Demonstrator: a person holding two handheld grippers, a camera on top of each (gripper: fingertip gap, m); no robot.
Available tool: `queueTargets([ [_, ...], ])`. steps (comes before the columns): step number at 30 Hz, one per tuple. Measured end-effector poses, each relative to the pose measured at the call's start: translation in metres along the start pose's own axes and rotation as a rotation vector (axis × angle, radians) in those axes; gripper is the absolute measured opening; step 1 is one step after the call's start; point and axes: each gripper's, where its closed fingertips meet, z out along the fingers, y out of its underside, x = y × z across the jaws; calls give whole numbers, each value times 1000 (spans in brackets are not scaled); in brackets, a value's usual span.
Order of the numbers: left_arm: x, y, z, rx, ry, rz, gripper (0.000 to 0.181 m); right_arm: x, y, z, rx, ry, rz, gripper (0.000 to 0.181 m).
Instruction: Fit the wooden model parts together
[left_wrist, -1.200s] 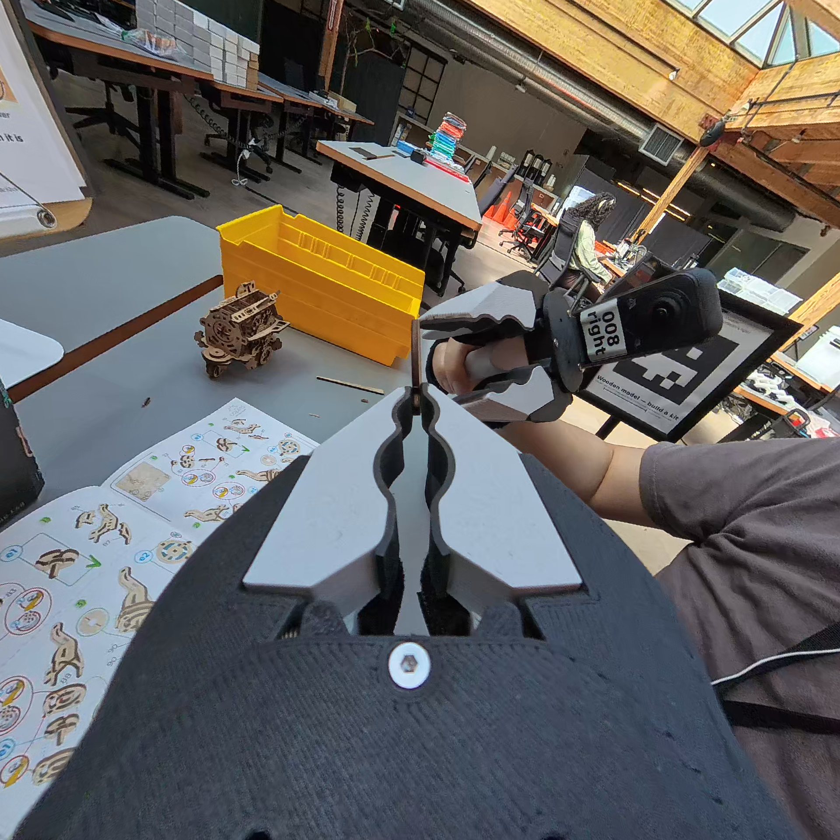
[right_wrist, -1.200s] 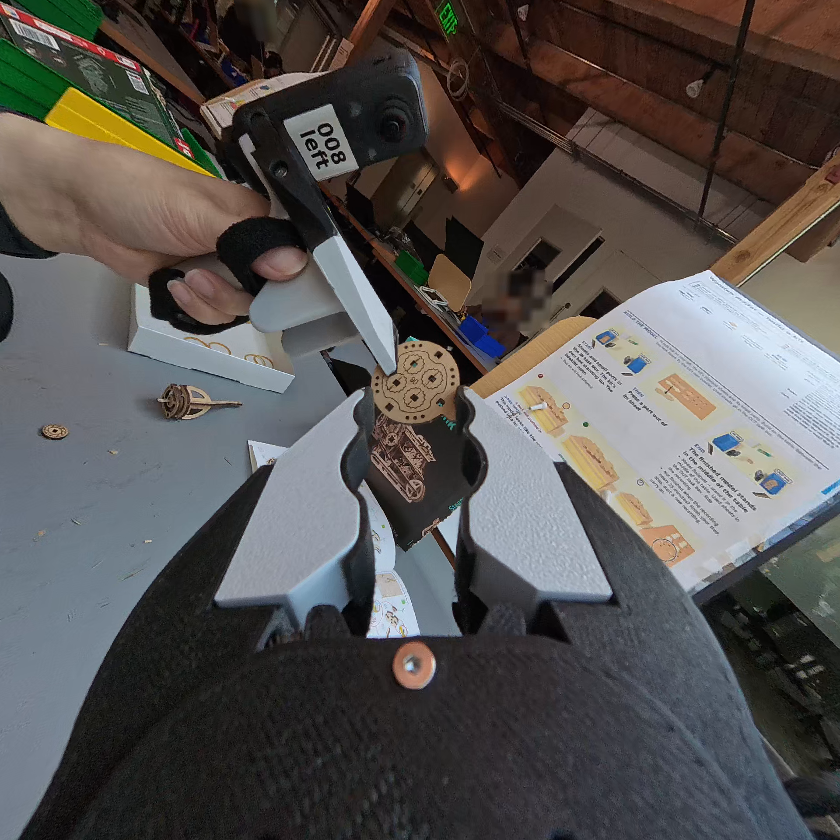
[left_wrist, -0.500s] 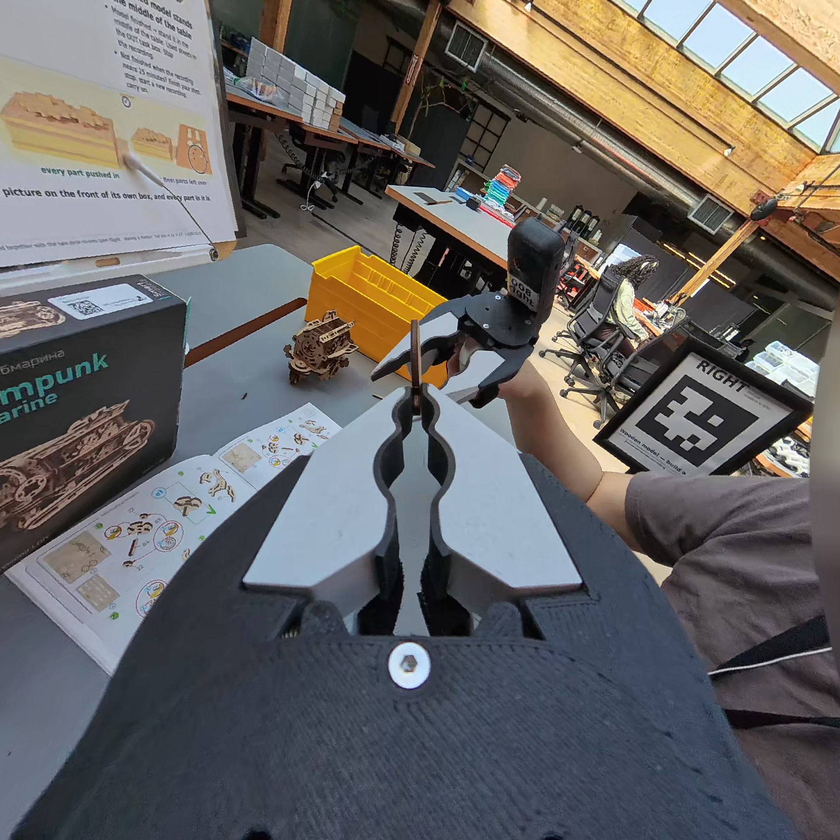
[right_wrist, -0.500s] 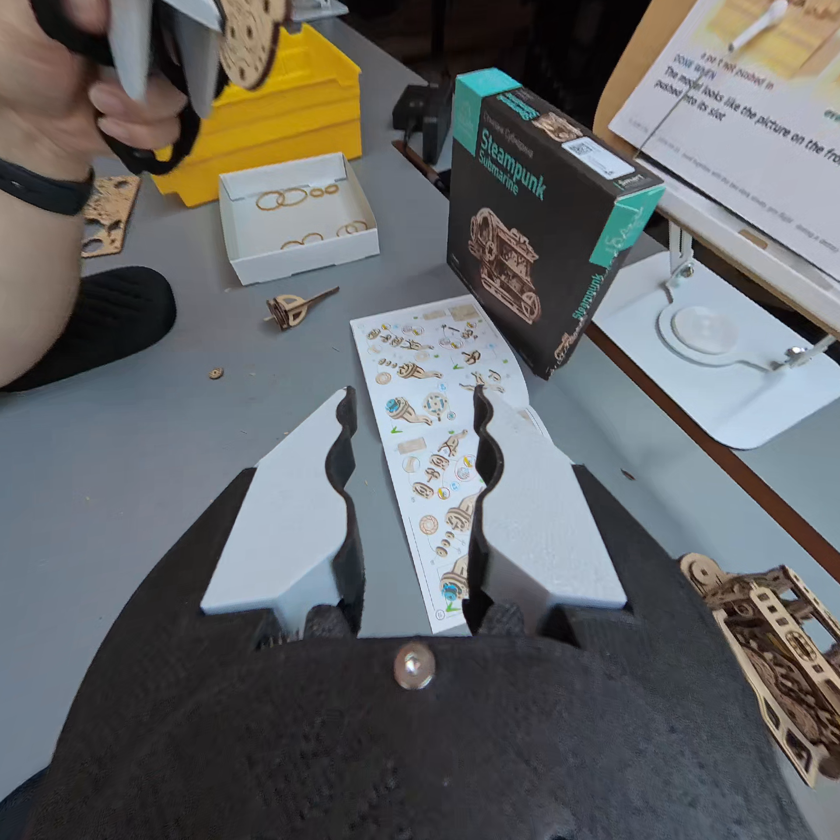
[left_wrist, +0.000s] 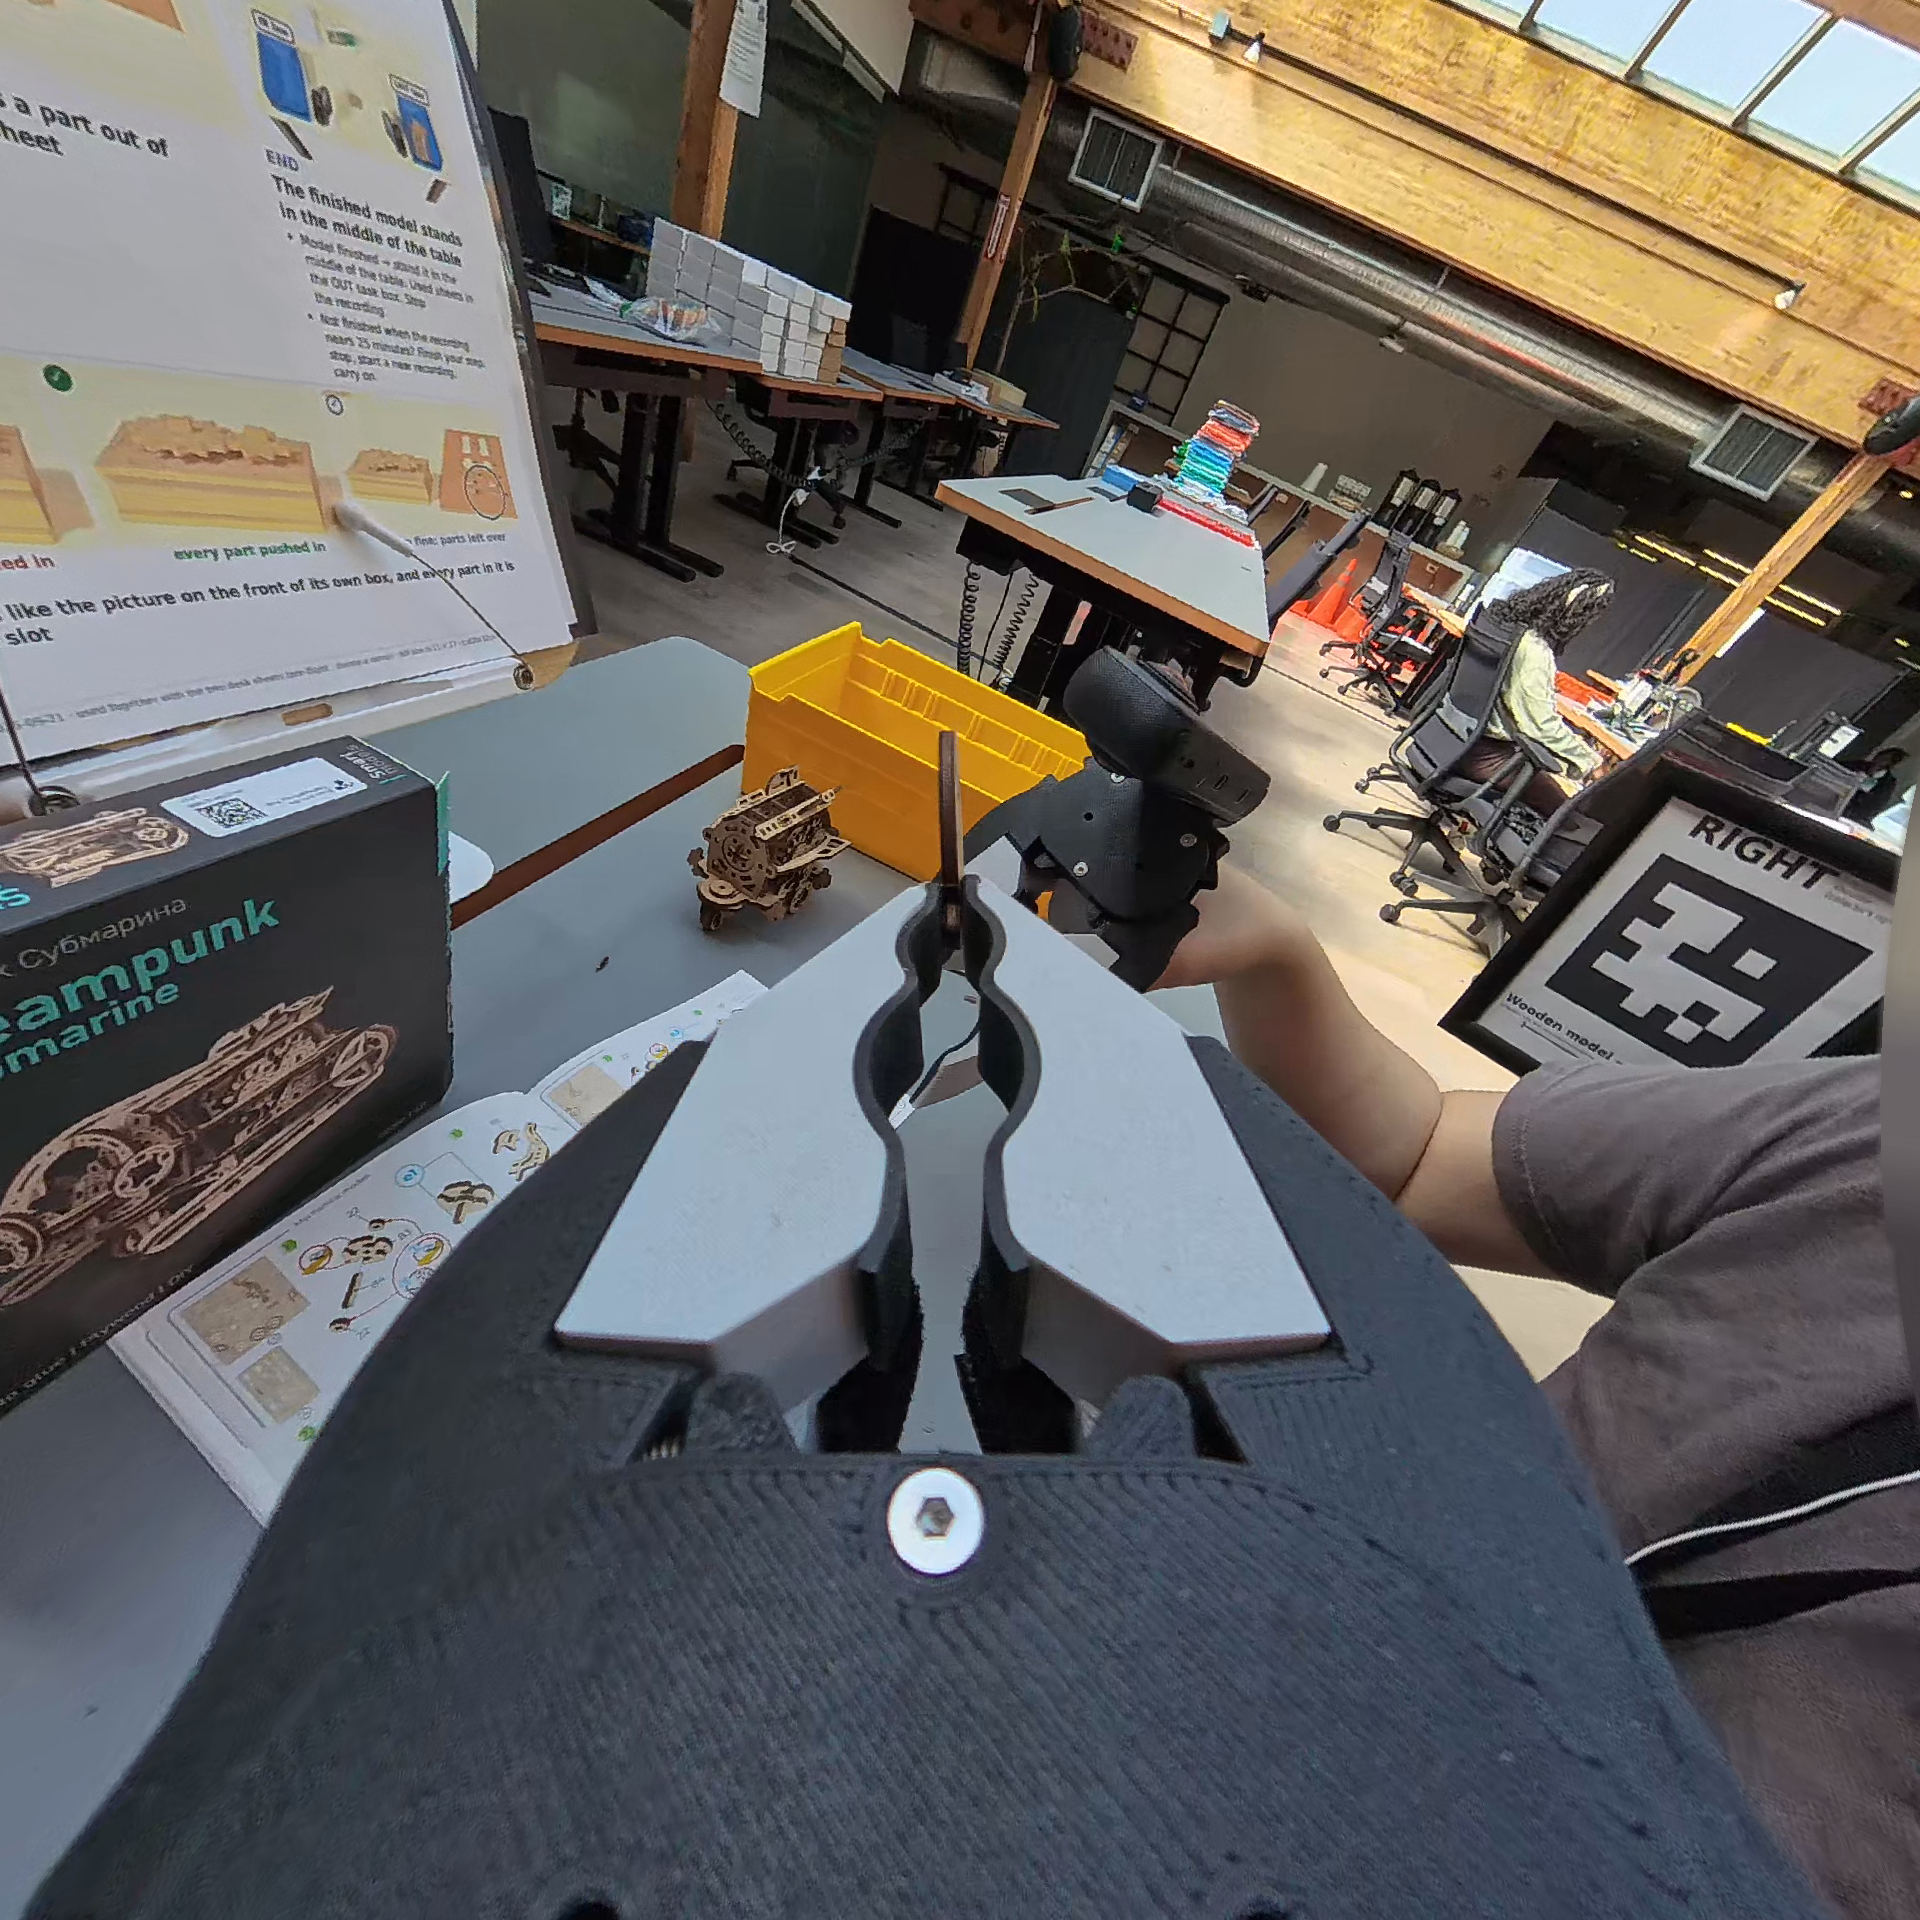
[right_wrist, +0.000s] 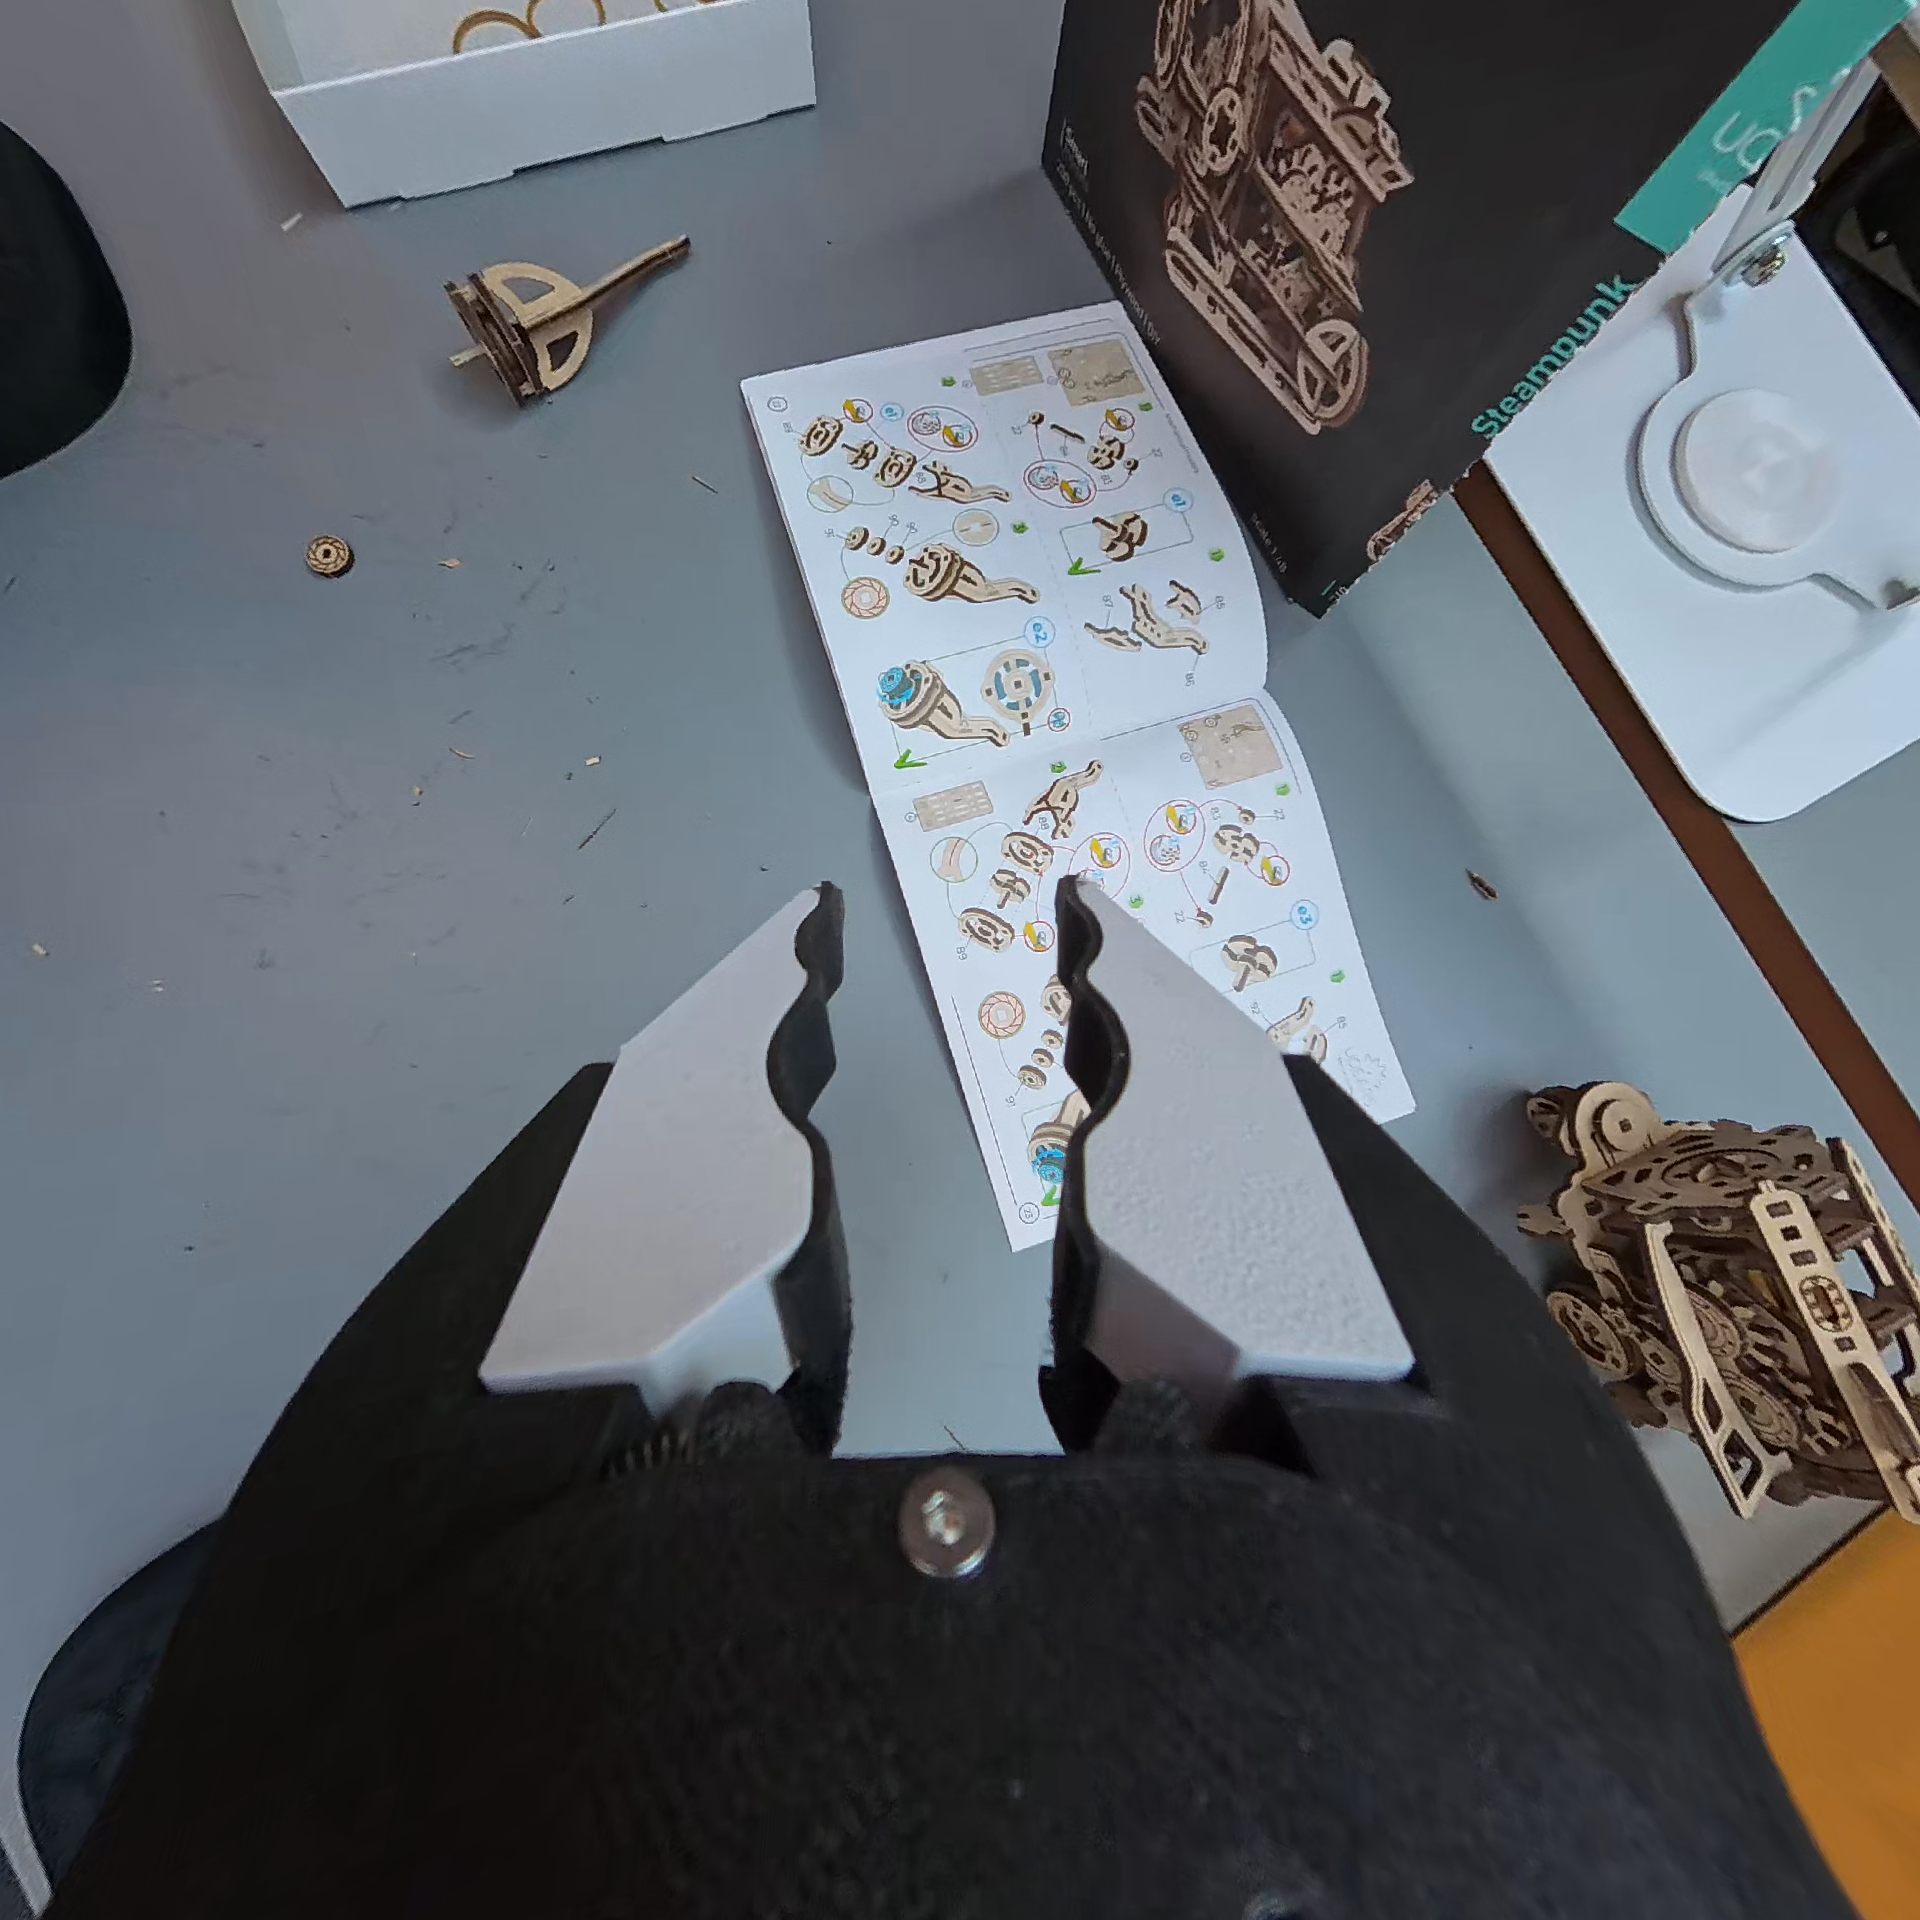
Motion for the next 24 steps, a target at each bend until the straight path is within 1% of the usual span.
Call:
queueTargets([
  [1,1,1,1,-4,3,0,0,0,-2,0,8,1,-2,41],
  [4,2,0,0,0,11,-3,0,-2,-6,-1,38,-18,4,41],
  [8,1,-9,-11,46,3,0,1,-8,-18,-1,133,-115,62,41],
  [10,2,-21,-23,96,-13,18,1,-17,-29,-2,209,-228,145,42],
  [12,4,-36,-41,165,-43,51,1,-34,-50,-11,328,-413,251,41],
  [14,6,-50,-62,232,-89,90,1,-51,-69,-26,430,-602,331,42],
  [15,7,-56,-71,263,-109,105,0,-55,-76,-35,472,-670,346,41],
  [16,9,-60,-79,284,-121,117,0,-54,-79,-40,507,-692,356,41],
  [17,12,-62,-84,290,-128,126,0,-46,-79,-40,526,-668,368,39],
  [20,16,-64,-94,288,-155,148,0,-15,-70,-28,511,-490,402,34],
  [21,15,-64,-96,282,-166,153,0,-14,-65,-23,471,-447,391,33],
  [22,14,-63,-97,274,-180,154,1,-20,-60,-18,412,-421,341,30],
  [24,8,-63,-101,265,-218,154,1,-39,-51,-8,293,-362,184,20],
])
